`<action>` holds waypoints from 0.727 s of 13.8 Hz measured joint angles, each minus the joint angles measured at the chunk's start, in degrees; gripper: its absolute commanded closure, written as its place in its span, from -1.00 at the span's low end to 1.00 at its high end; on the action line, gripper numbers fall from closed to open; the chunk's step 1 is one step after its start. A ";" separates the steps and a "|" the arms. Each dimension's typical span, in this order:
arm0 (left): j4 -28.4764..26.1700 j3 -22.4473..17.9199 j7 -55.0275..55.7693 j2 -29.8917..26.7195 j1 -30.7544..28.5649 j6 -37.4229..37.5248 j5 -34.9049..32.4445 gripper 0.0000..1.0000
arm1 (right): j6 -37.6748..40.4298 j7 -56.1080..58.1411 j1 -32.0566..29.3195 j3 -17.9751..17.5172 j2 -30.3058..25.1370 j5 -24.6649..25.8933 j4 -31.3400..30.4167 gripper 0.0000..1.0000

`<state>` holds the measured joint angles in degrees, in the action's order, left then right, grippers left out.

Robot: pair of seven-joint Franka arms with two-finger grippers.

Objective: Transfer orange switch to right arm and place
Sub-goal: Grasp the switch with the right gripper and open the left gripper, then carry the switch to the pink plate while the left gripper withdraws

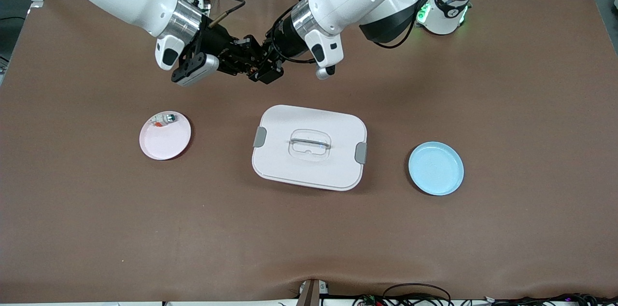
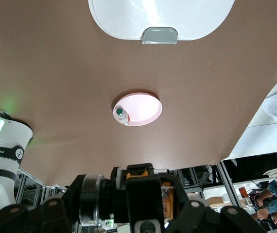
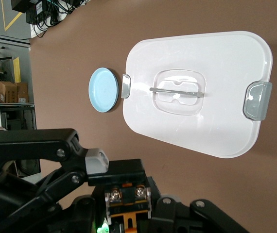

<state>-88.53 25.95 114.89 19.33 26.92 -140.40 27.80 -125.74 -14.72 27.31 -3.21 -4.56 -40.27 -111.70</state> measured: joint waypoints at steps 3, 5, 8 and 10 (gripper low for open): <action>0.04 -0.01 -0.05 -0.01 -0.04 -0.04 -0.92 -1.00 | 0.06 0.09 0.00 0.02 0.31 0.08 0.03 1.00; 0.12 -0.02 -0.08 -0.01 -0.25 -0.04 -1.30 -1.00 | 0.06 0.33 0.00 0.03 0.72 0.08 0.03 1.00; 0.24 -0.04 -0.36 -0.01 -0.47 -0.04 -1.38 -1.00 | 0.06 3.73 -0.01 0.17 0.97 0.22 0.03 1.00; 0.44 -0.10 -1.40 -0.15 -0.65 -0.08 -1.39 -1.00 | 0.07 10.27 -0.14 0.59 1.44 0.33 0.01 1.00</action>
<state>-88.09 25.86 113.49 19.18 26.27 -140.48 26.41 -125.66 -4.45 27.17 -2.62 -3.12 -39.95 -111.69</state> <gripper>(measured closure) 0.000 0.648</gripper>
